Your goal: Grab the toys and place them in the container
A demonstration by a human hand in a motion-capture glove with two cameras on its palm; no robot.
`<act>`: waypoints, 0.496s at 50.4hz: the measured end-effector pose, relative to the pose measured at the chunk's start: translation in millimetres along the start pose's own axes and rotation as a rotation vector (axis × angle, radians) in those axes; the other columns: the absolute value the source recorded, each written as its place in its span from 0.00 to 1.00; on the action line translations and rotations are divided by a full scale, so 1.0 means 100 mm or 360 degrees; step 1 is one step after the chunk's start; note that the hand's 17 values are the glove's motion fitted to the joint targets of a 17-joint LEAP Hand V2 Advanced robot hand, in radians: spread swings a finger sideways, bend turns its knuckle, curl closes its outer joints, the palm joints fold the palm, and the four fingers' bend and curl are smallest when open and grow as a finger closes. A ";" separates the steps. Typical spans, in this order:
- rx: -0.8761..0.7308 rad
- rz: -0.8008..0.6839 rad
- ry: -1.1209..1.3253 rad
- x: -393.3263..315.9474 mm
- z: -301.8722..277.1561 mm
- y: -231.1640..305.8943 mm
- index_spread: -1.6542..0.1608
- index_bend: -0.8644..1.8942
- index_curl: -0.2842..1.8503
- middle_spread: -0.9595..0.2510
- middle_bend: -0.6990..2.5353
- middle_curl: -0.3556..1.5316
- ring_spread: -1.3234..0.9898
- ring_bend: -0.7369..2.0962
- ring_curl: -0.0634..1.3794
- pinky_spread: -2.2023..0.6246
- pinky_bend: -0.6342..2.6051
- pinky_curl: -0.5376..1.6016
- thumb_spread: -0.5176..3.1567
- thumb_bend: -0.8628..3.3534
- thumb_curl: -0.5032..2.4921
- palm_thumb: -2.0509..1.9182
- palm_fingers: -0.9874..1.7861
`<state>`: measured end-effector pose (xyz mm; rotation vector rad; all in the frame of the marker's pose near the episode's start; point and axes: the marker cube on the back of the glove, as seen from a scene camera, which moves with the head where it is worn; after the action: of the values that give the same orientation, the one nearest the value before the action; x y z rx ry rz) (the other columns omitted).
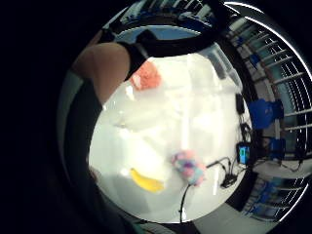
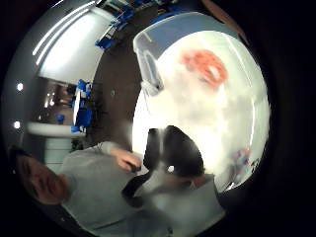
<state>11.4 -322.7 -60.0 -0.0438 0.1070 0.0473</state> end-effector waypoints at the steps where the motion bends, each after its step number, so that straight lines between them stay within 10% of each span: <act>1: 0.0004 0.0010 0.0016 0.05 -0.02 0.09 0.70 0.37 0.33 0.66 0.26 0.36 0.48 0.52 0.31 0.78 0.55 0.42 0.50 0.20 0.33 0.52 0.31; 25: -0.0087 0.0149 0.0191 0.41 0.46 1.05 0.69 0.37 0.31 0.63 0.28 0.36 0.46 0.54 0.30 0.79 0.51 0.40 0.52 0.20 0.30 0.54 0.38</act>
<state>51.6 -213.9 -22.5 -0.0965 0.2279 0.1411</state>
